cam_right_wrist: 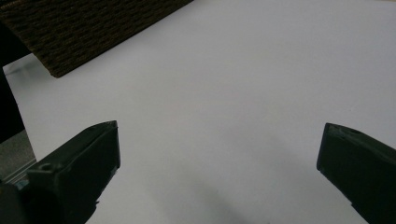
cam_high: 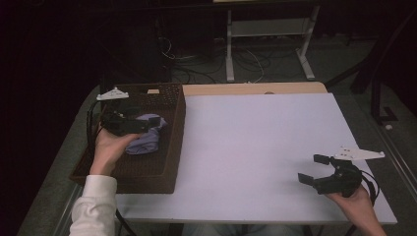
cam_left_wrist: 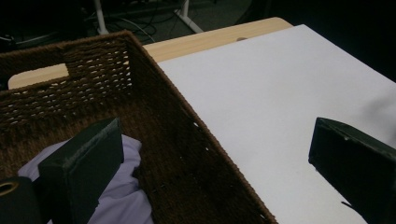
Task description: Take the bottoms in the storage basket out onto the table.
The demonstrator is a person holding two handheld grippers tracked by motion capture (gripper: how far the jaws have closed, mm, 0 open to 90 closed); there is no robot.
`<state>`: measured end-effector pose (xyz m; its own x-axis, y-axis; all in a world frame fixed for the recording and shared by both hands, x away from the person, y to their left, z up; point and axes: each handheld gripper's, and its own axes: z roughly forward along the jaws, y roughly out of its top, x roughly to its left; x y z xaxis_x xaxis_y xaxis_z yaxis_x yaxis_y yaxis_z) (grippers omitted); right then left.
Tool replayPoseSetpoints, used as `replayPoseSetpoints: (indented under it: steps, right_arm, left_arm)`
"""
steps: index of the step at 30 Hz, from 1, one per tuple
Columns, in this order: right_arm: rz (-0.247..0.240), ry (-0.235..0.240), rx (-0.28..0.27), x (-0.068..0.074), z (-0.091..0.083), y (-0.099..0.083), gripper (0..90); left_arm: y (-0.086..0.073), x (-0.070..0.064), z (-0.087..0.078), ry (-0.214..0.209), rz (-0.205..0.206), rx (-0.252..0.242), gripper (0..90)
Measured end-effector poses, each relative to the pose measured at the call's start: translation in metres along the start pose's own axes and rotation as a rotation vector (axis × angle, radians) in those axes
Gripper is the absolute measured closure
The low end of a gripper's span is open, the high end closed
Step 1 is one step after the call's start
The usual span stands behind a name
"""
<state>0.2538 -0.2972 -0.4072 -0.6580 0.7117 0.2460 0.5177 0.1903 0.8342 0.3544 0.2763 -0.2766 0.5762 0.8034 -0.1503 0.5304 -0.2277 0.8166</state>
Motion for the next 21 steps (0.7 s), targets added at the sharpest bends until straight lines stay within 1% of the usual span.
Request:
replayPoseSetpoints:
  steps: [5,8,11,14,16,21]
  right_arm:
    - [-0.002,0.0,-0.002,0.0,0.0,0.0,0.0]
    - [-0.001,-0.001,0.0,0.0,0.0,0.0,0.0]
    - [0.0,0.0,-0.002,0.0,0.0,0.0,0.0]
    - [0.001,0.0,-0.002,-0.001,0.0,-0.001,0.0]
    - [0.001,-0.001,-0.003,0.0,-0.001,0.0,0.0]
    - [0.001,-0.001,-0.003,0.0,-0.001,-0.001,0.0]
  left_arm:
    - [0.002,0.009,0.003,0.023,-0.021,0.021,2.8]
    - [0.003,0.015,0.004,0.023,-0.041,0.017,2.8]
    - [0.003,0.02,0.006,0.037,-0.055,0.018,2.8]
    - [0.003,0.022,0.007,0.051,-0.061,0.022,2.8]
    - [0.003,0.024,0.008,0.052,-0.06,0.026,2.8]
    - [0.006,0.032,0.012,0.081,-0.072,0.041,2.8]
